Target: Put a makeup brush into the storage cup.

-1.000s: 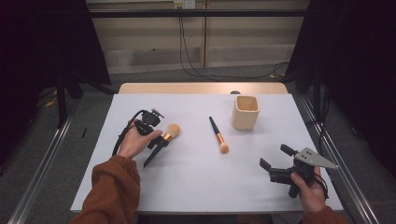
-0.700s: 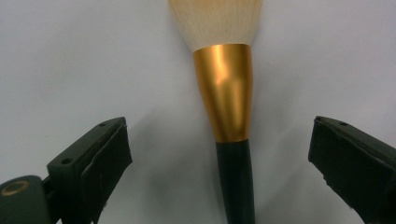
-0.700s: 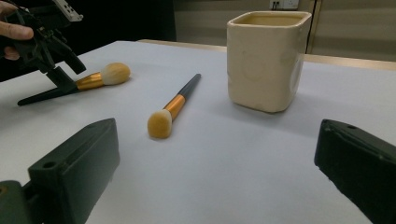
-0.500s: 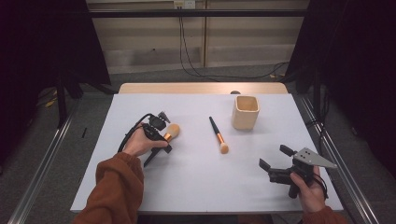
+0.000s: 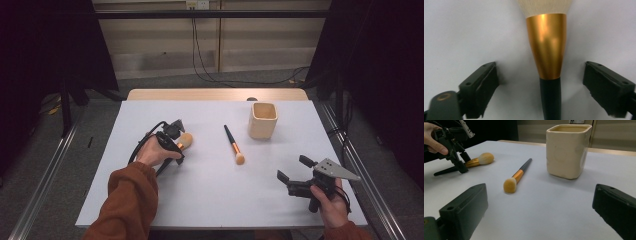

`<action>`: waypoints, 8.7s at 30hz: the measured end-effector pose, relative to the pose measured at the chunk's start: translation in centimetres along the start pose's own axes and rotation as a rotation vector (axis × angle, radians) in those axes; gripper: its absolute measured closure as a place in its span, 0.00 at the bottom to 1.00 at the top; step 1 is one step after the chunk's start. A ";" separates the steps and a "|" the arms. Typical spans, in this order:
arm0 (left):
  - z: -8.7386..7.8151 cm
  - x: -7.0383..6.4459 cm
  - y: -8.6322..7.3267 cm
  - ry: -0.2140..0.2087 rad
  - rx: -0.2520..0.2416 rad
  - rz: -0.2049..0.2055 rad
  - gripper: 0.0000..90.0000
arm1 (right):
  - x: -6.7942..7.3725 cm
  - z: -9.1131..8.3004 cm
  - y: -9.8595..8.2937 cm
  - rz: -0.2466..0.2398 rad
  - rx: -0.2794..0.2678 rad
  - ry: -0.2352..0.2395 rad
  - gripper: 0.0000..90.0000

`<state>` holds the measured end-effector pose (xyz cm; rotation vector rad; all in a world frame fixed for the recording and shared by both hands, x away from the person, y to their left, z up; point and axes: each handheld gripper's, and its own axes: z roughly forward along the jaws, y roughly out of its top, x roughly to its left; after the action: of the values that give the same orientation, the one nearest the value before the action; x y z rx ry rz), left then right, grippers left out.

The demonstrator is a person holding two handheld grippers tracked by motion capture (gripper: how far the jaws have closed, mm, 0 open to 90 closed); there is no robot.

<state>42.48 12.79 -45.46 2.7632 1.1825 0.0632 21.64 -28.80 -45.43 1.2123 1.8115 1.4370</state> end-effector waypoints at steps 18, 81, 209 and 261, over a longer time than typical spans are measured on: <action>-0.6 -0.4 0.4 -0.020 0.013 0.027 0.61 | 0.1 0.0 0.0 -0.004 0.001 0.001 0.00; -3.9 1.9 -3.4 -0.107 -0.397 -0.069 0.80 | 0.1 0.0 -0.1 0.002 0.005 -0.004 0.00; -5.3 -10.6 -7.2 -0.332 -1.154 0.123 0.80 | 9.0 9.4 9.2 -0.070 -0.061 0.440 0.00; -4.4 -11.1 -6.4 -0.329 -1.121 0.144 0.80 | 10.7 13.1 8.5 0.023 0.014 0.495 0.74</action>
<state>29.81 9.67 -41.88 1.7546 0.5623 0.2024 30.28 -12.87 -40.00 0.9384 2.1281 1.8621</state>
